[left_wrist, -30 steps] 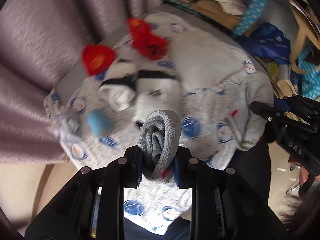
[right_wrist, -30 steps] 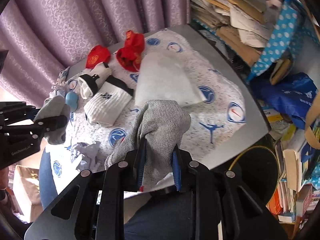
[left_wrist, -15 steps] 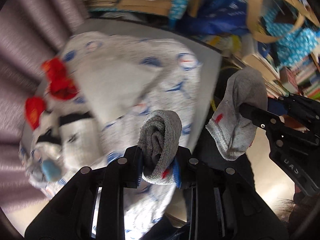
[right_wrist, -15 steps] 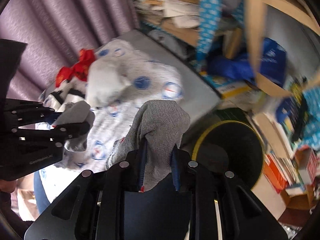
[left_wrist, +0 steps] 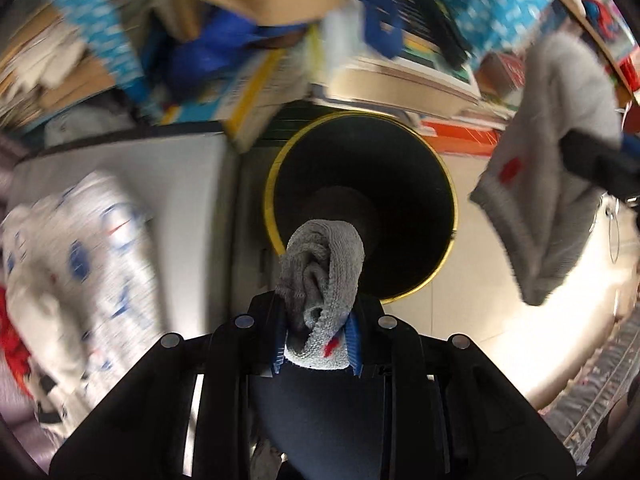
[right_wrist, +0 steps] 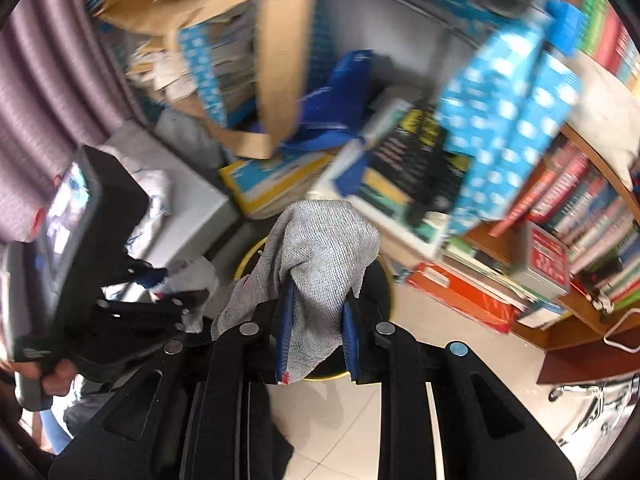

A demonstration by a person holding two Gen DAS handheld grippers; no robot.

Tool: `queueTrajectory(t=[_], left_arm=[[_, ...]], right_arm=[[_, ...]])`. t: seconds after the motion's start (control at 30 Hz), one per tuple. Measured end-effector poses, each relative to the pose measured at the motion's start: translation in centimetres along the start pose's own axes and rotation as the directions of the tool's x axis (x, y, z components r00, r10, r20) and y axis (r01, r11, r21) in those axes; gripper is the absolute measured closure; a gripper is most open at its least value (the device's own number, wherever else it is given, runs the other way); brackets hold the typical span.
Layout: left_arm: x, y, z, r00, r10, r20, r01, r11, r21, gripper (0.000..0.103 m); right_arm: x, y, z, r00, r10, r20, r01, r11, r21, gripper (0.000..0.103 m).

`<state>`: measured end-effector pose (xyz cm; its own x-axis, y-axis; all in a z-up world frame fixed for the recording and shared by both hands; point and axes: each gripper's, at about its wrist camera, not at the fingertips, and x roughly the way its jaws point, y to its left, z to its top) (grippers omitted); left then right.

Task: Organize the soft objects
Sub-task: 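Carry both grey socks over the black trash bin with both tools, then open both tools to drop the grey socks into the bin, then move both tools back over the bed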

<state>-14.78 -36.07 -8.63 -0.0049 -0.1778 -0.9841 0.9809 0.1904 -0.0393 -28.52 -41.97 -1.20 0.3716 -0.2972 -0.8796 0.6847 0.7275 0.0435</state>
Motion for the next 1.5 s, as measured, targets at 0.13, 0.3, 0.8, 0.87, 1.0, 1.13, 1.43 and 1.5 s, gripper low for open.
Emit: queueTrajectory(t=[0.13,0.3,0.8,0.87,1.0,1.13,1.43,1.5], left_arm=[[2.0,-2.1,1.8,1.0,0.01,-0.008,-0.01,0.999,0.036,0.071],[4.0,-3.1,3.4,0.994,0.102,-0.025,-0.101,0.995,0.022,0.02],[2.0,-0.2,1.9,0.984,0.177,-0.034,-0.178,0.982,-0.055,0.016],[1.8,0.3,1.4,0.981,0.189,-0.043,-0.191,0.979,-0.07,0.016],[1.2,1.1,0.7,0.98,0.193,-0.044,-0.196,0.976,-0.097,0.014],[0.2,1.7,-0.4,0.982,0.185,-0.039,-0.189,0.973,-0.133,0.014],[-1.9,3.9,-3.8,0.978,0.204,-0.042,-0.208,0.952,-0.224,0.013],[-2.4,4.4,-4.4,0.978,0.204,-0.039,-0.207,0.949,-0.238,0.013]], right_arm=[[0.7,-2.3,-0.3,1.0,-0.014,-0.009,0.014,1.0,0.026,0.084],[2.3,-2.9,-0.4,1.0,0.0,-0.029,0.001,1.0,0.029,0.084],[8.3,-1.3,1.2,0.994,0.018,-0.106,-0.017,1.0,0.011,0.042],[8.6,-0.7,1.2,0.994,0.0,-0.113,-0.002,1.0,-0.018,0.042],[8.8,0.4,1.2,0.993,0.001,-0.122,-0.004,1.0,-0.029,0.03],[8.9,1.5,1.0,0.991,-0.001,-0.134,-0.007,0.998,-0.062,0.03],[9.2,5.4,0.8,0.987,0.014,-0.16,-0.037,0.989,-0.144,0.03],[8.9,6.5,1.0,0.987,0.024,-0.156,-0.05,0.985,-0.166,0.03]])
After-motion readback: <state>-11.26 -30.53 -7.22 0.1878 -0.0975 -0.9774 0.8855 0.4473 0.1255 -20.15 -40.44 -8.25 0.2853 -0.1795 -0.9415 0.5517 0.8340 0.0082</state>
